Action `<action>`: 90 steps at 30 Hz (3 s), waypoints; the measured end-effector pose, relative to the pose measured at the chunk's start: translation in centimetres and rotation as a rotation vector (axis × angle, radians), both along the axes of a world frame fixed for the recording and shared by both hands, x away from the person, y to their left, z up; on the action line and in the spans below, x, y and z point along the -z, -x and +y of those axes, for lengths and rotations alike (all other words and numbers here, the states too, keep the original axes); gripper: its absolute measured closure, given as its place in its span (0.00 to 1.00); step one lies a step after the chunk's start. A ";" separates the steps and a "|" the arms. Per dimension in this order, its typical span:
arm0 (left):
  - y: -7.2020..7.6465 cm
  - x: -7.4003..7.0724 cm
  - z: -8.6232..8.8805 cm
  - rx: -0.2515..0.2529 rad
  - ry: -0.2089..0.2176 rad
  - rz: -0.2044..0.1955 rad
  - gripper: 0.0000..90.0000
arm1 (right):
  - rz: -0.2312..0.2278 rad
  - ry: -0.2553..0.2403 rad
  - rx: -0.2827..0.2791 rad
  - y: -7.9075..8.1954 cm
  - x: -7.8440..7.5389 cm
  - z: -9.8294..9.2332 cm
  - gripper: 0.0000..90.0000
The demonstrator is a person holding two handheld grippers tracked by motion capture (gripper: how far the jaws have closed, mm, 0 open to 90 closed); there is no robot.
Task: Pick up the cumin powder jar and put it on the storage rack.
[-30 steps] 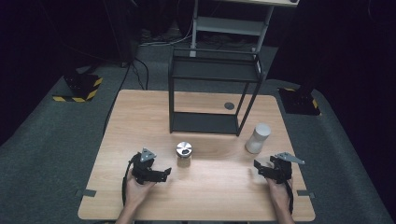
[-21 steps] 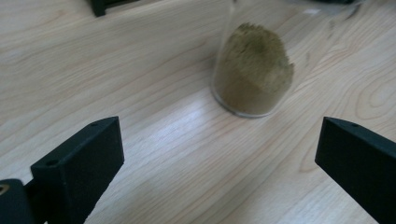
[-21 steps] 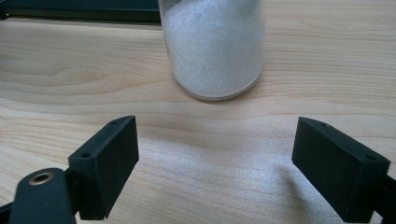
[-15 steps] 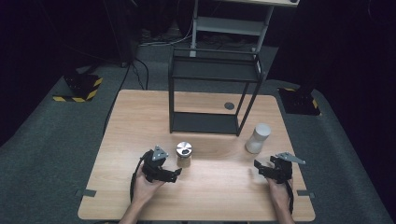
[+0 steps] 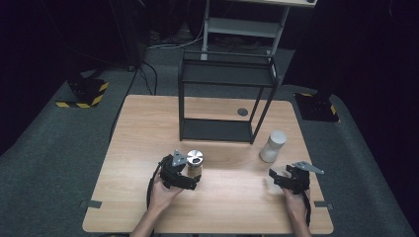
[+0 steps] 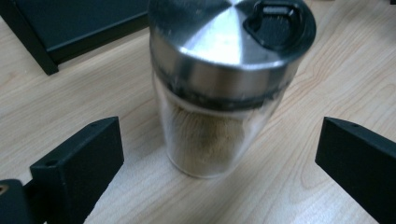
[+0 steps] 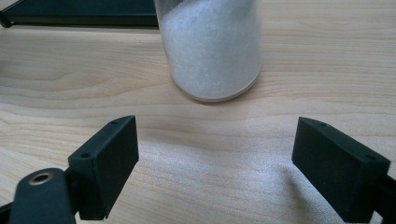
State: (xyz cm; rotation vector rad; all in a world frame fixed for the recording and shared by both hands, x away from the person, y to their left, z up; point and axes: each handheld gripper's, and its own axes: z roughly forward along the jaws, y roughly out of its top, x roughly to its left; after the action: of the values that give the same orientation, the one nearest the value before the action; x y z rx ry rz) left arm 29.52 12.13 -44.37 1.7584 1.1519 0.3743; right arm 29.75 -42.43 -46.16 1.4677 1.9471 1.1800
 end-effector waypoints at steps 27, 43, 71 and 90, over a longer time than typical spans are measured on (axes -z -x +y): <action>-3.9 -2.4 -2.6 0.099 -0.294 0.056 0.08 | -0.012 0.016 0.001 0.2 0.0 0.2 0.16; -4.4 -2.3 -3.3 0.074 -0.307 0.080 0.27 | -0.014 0.018 0.007 0.3 0.0 0.4 0.16; -4.1 -3.2 -3.8 0.101 -0.332 0.064 0.35 | 0.004 0.015 -0.003 -0.1 -0.1 0.2 0.15; -4.7 -7.5 -2.8 0.138 -0.347 0.061 0.35 | -0.002 0.000 0.005 0.0 0.0 0.0 0.15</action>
State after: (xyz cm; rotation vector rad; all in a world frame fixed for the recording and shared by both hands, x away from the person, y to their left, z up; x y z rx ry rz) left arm 34.17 9.29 -36.90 2.1511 1.0458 0.4609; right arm 29.71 -42.41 -46.18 1.4700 1.9414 1.1792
